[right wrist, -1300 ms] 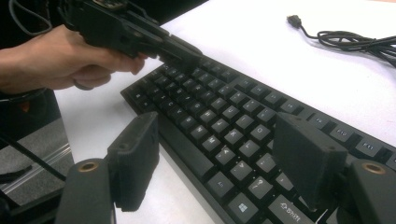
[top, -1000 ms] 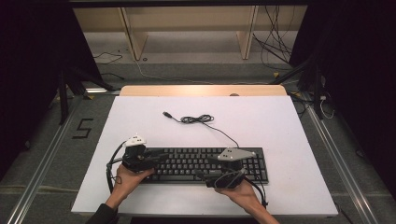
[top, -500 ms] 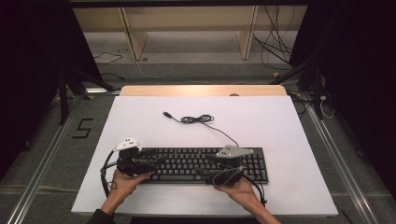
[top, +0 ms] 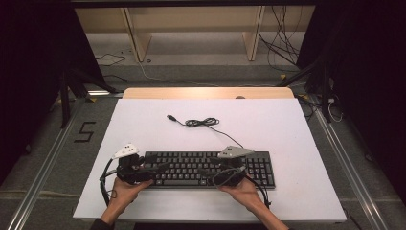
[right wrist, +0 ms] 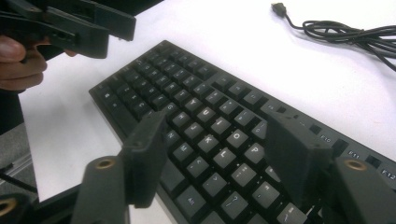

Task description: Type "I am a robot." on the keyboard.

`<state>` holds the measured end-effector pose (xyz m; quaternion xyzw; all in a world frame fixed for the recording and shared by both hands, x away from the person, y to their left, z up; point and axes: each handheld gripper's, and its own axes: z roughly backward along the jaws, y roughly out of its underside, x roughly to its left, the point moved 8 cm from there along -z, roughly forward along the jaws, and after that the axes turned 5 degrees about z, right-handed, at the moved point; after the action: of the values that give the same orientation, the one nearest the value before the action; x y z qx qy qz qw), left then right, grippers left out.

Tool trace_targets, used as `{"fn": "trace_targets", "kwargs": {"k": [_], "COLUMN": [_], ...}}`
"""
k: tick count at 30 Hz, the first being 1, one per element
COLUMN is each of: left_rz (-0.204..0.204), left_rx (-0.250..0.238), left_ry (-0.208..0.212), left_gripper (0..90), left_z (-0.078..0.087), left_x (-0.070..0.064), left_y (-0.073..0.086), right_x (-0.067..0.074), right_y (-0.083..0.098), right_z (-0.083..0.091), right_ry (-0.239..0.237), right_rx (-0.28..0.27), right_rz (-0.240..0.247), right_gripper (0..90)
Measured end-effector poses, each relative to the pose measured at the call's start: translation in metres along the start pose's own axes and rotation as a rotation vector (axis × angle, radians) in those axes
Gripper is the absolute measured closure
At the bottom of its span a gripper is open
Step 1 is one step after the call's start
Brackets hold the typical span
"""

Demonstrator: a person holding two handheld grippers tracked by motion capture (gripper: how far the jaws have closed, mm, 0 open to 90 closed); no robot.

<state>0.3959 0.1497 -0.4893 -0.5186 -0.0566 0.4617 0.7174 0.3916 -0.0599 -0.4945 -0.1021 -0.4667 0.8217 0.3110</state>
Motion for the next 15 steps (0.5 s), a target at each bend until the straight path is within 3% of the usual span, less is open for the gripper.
{"fn": "trace_targets", "kwargs": {"k": [15], "left_rz": [-0.005], "left_rx": [-0.024], "left_ry": [0.018], "left_gripper": [28.7], "left_z": [0.005], "left_x": [-0.005], "left_y": [0.005], "right_x": [-0.003], "right_y": [-0.001], "right_z": [-0.012], "right_ry": [0.002], "right_rx": [0.045], "right_rz": [0.015], "right_gripper": [68.7]}}
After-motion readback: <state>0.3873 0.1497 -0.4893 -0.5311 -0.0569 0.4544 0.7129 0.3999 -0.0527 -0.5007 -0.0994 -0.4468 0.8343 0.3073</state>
